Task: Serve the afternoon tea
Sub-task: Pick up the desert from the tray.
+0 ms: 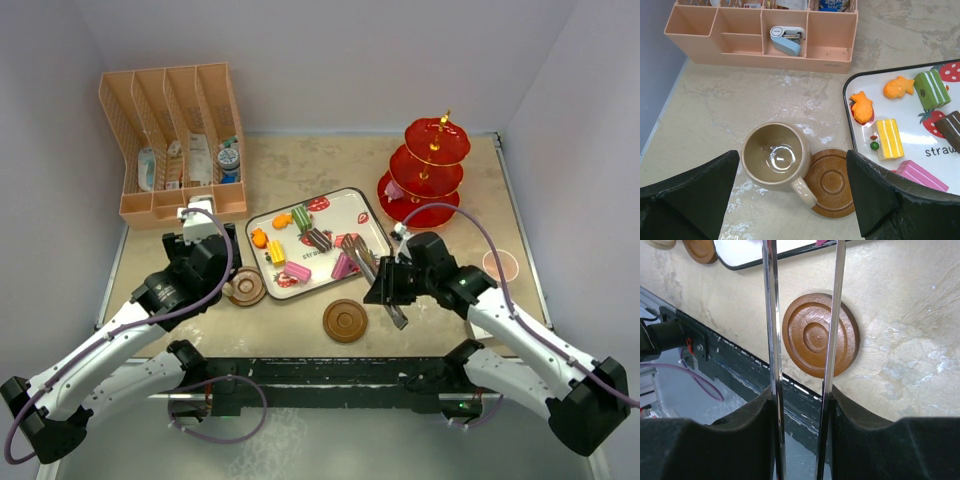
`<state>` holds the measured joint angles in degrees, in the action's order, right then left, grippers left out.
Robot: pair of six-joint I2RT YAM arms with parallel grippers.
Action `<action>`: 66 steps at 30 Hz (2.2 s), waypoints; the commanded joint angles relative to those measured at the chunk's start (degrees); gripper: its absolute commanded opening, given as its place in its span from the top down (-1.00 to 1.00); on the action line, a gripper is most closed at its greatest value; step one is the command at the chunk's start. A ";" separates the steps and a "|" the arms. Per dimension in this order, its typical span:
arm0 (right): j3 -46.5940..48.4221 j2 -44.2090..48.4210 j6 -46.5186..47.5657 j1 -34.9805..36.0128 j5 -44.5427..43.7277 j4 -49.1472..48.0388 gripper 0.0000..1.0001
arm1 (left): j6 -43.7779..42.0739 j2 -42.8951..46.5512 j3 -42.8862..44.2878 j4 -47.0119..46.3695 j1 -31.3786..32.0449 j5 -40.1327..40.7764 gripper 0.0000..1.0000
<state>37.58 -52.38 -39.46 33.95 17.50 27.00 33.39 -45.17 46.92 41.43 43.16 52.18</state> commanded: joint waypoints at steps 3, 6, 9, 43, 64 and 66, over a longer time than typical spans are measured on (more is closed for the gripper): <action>5.67 -4.27 0.60 7.86 -1.47 0.04 0.21 | 0.08 0.20 1.07 -0.82 -0.17 0.18 -0.71; 7.54 -7.54 -0.87 11.89 -6.41 0.64 0.21 | 0.13 0.33 1.08 -0.77 -0.17 0.16 -0.71; 7.12 -8.71 -2.51 12.41 -10.78 1.71 0.21 | 0.17 0.40 1.00 -0.74 -0.17 0.17 -0.71; 0.03 -1.63 -10.16 12.38 -16.96 9.07 0.16 | 0.45 0.28 1.03 -0.49 -0.18 -0.04 -0.70; 3.88 -3.54 -8.32 12.32 -17.55 10.47 0.10 | 0.40 -0.43 0.98 -0.47 -0.17 -0.32 -0.70; 4.19 -3.95 -7.95 12.37 -17.50 10.97 0.09 | 0.49 -0.51 0.98 -0.39 -0.12 -0.16 -0.70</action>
<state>38.68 -56.25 -48.36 46.35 0.67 37.28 33.39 -45.60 46.92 41.50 43.13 51.72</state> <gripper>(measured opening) 0.451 0.852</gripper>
